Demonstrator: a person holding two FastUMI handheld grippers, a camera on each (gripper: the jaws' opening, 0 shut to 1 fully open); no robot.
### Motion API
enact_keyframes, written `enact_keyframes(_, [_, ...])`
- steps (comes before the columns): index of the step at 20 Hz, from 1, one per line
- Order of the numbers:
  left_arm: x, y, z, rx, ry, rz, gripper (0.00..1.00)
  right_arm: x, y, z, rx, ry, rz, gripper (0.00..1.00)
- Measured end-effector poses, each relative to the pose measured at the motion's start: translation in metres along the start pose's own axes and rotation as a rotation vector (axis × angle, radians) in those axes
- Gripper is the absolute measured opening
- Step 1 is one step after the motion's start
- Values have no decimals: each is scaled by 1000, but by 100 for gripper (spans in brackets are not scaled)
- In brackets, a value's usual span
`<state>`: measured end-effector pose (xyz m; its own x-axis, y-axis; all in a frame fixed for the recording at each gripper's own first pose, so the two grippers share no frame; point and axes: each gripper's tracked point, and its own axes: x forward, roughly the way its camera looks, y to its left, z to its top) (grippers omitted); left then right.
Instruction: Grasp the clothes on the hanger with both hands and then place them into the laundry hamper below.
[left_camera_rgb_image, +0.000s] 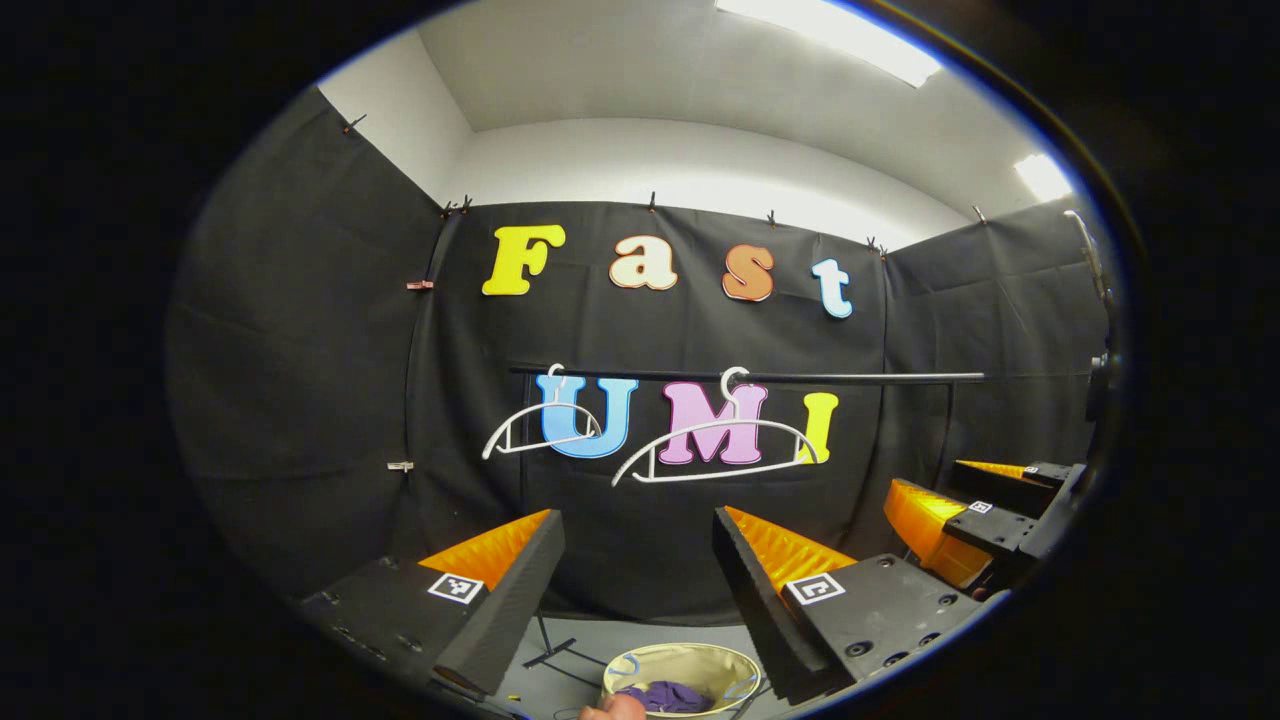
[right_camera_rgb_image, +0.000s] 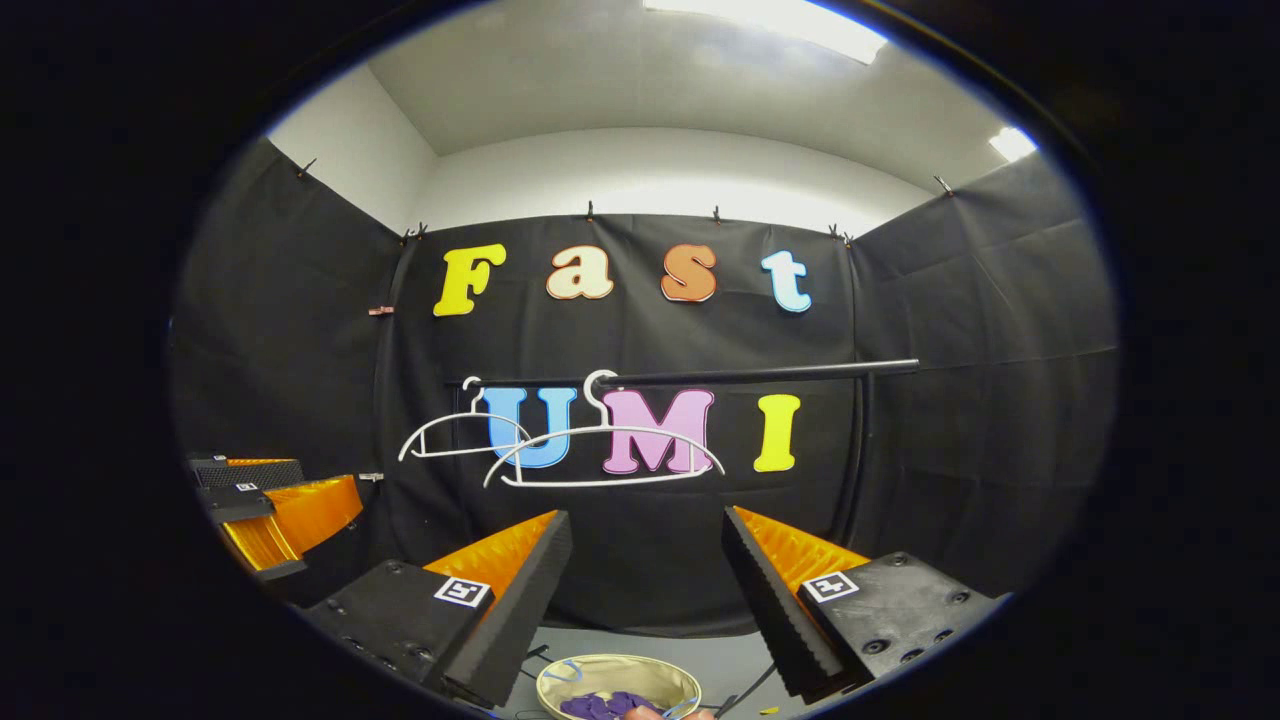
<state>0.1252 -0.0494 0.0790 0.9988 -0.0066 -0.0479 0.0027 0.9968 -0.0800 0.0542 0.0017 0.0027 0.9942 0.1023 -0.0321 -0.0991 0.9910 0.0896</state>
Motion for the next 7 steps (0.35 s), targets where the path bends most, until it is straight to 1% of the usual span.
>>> enact_keyframes(2, [-1, 1, -1, -2, 1, 1, 94, -1, 1, 2, -9, -5, 4, 97])
enact_keyframes(3, [-1, 1, -1, -1, 1, 1, 94, -1, 2, 1, -13, -5, 5, 100])
enact_keyframes(4, [-2, 2, 0, -1, 1, 3, 94, -1, 3, 2, -16, -5, 7, 98])
enact_keyframes(7, [-5, 2, 0, -5, 0, 3, 94, -2, 2, 0, -12, 4, 6, 97])
